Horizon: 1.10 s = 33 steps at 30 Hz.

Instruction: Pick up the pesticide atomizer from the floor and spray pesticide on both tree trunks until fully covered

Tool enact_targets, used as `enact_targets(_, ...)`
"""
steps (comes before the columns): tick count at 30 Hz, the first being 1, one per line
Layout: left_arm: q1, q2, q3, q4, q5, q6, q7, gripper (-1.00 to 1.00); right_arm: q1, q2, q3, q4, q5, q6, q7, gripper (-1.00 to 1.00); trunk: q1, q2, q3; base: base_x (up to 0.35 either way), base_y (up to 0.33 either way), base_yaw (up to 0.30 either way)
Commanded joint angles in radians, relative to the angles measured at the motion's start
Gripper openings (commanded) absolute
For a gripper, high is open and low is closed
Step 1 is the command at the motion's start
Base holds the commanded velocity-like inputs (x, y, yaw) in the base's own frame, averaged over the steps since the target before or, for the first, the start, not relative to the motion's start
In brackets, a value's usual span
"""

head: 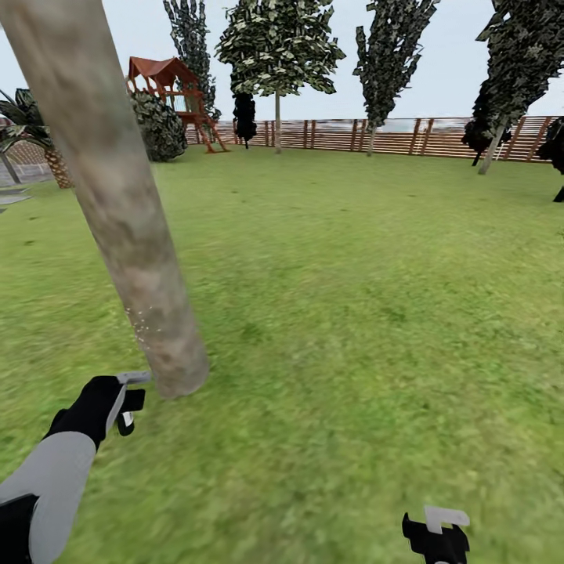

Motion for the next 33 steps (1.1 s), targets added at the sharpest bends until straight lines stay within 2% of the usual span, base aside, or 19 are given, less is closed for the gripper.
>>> enact_targets(1,-0.001,-0.001,0.004,-0.002,0.000,0.003,-0.004,-1.00,-0.001,0.000,-0.008,0.002,0.010,-0.004,-0.003,1.00,0.000,0.000,-0.001,0.001,-0.275,0.000)
enact_targets(6,-0.001,0.000,0.003,-0.003,0.008,0.002,-0.003,-1.00,-0.001,0.001,-0.008,0.003,0.010,-0.004,-0.003,1.00,0.000,0.000,-0.001,0.069,-0.272,0.087)
enact_targets(17,0.013,0.013,0.014,-0.001,0.005,-0.001,0.007,-1.00,-0.001,0.001,-0.008,0.003,0.010,-0.004,-0.003,1.00,0.000,0.000,-0.001,0.203,-0.183,0.268)
enact_targets(23,0.016,-0.001,0.013,-0.001,0.010,-0.001,0.007,-1.00,-0.001,0.001,-0.008,0.002,0.010,-0.004,-0.003,1.00,0.000,0.000,-0.001,0.016,-0.032,0.276)
enact_targets(33,0.016,-0.006,0.012,-0.001,0.010,-0.001,0.007,-1.00,-0.001,0.000,-0.008,0.002,0.011,-0.004,-0.003,1.00,0.000,0.000,-0.001,0.081,-0.258,0.024)
